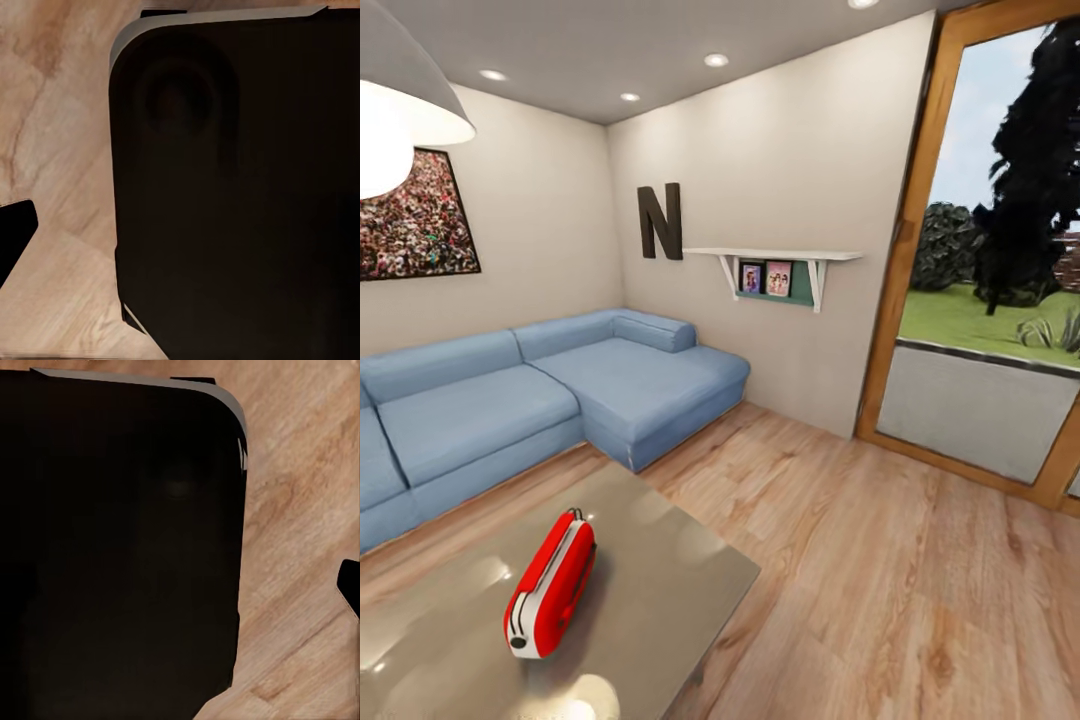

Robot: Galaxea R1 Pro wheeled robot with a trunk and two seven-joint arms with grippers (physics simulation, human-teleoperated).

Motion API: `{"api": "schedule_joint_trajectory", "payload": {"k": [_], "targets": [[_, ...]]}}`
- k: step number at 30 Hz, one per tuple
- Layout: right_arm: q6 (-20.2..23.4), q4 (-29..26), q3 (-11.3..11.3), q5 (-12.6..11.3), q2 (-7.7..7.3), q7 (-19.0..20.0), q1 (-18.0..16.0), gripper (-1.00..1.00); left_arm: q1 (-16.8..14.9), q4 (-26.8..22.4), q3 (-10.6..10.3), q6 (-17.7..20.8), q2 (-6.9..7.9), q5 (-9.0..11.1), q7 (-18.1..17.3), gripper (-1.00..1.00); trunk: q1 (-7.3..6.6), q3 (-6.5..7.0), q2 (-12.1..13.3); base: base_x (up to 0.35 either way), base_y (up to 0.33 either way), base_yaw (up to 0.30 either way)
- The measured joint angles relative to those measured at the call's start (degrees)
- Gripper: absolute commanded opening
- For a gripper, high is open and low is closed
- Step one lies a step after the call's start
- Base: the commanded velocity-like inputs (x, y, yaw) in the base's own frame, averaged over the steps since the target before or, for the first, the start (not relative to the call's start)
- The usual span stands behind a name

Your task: Turn on the radio receiver that's on the table in the living room.

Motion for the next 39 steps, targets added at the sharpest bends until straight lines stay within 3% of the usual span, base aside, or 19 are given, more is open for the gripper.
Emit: {"api": "schedule_joint_trajectory", "payload": {"k": [39], "targets": [[0.0,0.0,0.0,0.0,-0.09,0.0,0.0,1.0,0.0,0.0,0.0,0.0,-0.01,0.0,0.0,1.0,0.0,0.0,0.0,0.0,0.0,0.269]]}}
